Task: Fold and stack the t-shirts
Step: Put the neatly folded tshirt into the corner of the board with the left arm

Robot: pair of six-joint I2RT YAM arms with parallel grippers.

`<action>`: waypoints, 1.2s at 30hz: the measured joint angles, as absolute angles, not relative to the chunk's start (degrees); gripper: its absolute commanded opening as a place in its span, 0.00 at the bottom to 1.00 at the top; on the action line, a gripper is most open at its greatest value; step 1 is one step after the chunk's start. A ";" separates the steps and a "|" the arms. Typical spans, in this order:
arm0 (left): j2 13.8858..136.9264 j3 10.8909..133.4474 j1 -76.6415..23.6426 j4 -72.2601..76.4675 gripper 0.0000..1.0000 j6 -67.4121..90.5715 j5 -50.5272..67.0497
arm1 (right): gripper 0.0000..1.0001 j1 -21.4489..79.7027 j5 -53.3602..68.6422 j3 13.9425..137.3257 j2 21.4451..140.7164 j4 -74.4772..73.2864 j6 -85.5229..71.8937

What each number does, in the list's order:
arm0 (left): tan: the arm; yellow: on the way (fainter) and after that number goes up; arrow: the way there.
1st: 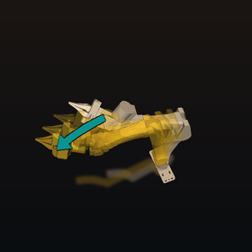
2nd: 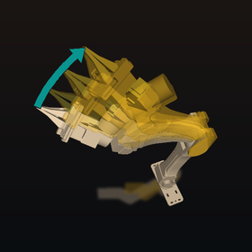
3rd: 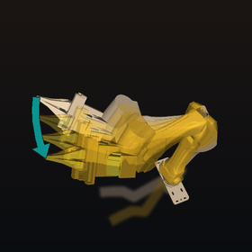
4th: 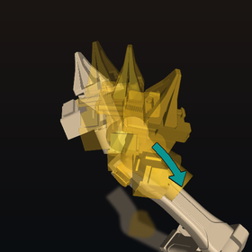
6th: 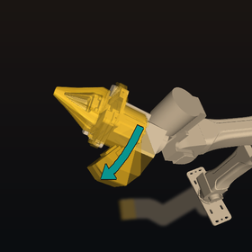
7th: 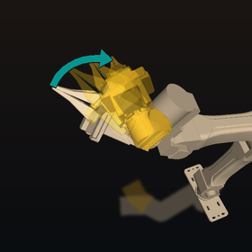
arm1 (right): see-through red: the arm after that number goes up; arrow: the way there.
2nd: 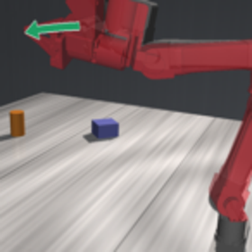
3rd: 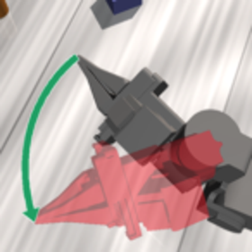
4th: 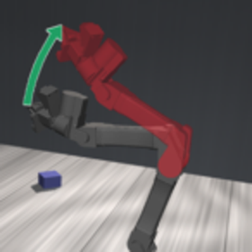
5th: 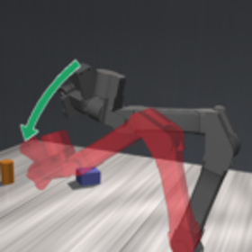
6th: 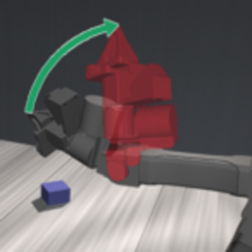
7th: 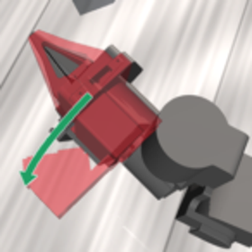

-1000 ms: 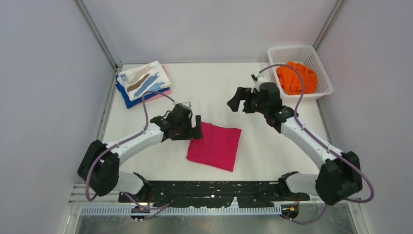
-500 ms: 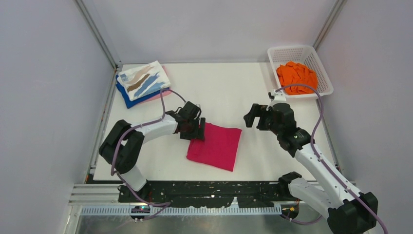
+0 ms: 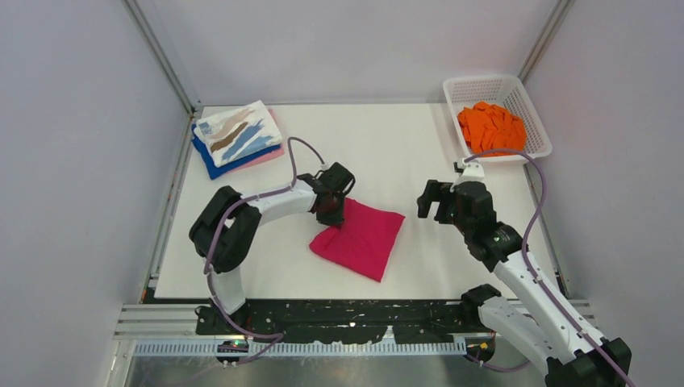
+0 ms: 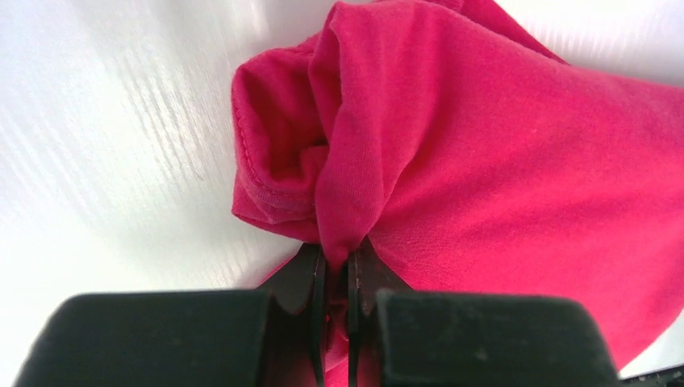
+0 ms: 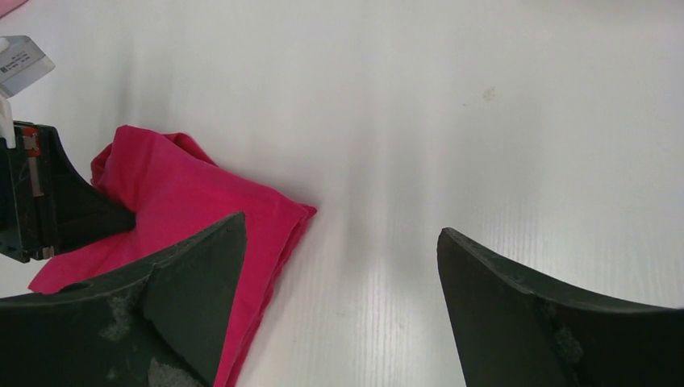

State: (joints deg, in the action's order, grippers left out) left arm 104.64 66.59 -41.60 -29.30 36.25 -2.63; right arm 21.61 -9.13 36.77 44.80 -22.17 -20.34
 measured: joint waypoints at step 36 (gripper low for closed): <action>129.69 130.54 -18.48 -52.51 0.00 16.86 -38.37 | 0.95 21.61 -22.02 29.30 35.68 -17.37 -18.76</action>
